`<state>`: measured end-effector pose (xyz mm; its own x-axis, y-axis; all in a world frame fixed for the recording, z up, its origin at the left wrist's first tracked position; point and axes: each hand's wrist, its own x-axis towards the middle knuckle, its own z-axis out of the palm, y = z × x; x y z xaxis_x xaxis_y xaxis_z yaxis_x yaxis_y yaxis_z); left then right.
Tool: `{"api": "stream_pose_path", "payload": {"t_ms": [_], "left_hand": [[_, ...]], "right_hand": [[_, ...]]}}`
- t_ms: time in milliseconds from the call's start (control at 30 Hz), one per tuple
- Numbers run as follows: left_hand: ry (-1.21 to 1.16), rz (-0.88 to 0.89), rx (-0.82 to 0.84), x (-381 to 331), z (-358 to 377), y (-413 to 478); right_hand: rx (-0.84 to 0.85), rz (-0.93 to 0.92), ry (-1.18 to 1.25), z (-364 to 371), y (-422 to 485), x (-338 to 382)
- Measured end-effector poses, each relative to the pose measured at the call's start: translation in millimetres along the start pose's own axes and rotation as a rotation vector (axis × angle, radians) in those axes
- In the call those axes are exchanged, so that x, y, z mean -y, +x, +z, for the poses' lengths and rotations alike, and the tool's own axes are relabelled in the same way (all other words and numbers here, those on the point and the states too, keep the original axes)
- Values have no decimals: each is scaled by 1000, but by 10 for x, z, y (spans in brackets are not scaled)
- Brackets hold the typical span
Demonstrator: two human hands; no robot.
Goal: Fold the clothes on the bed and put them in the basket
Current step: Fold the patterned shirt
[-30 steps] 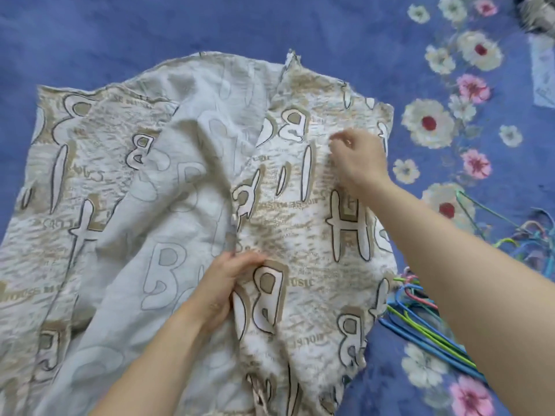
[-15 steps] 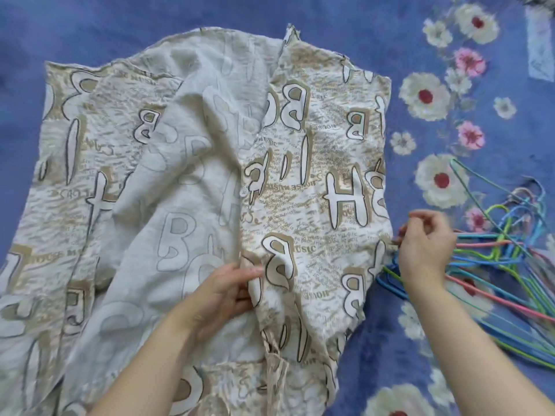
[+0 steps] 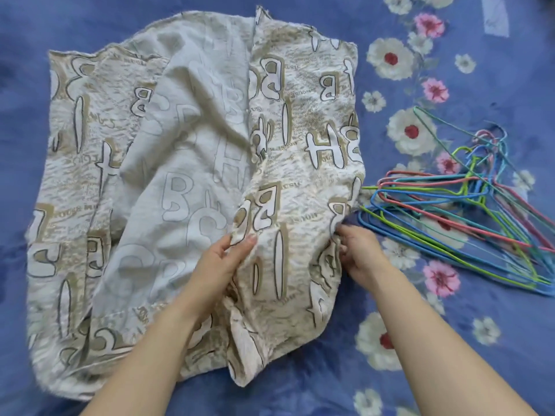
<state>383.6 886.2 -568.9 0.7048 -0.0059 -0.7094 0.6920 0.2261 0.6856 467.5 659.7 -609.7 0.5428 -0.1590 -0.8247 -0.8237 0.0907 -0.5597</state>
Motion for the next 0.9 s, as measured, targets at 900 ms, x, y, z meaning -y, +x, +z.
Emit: {"api": "stream_pose_path", "payload": {"t_ms": [900], "left_hand": [[351, -669, 175, 738, 67, -403]], "right_hand": [[-854, -358, 399, -1464, -429, -416]]}}
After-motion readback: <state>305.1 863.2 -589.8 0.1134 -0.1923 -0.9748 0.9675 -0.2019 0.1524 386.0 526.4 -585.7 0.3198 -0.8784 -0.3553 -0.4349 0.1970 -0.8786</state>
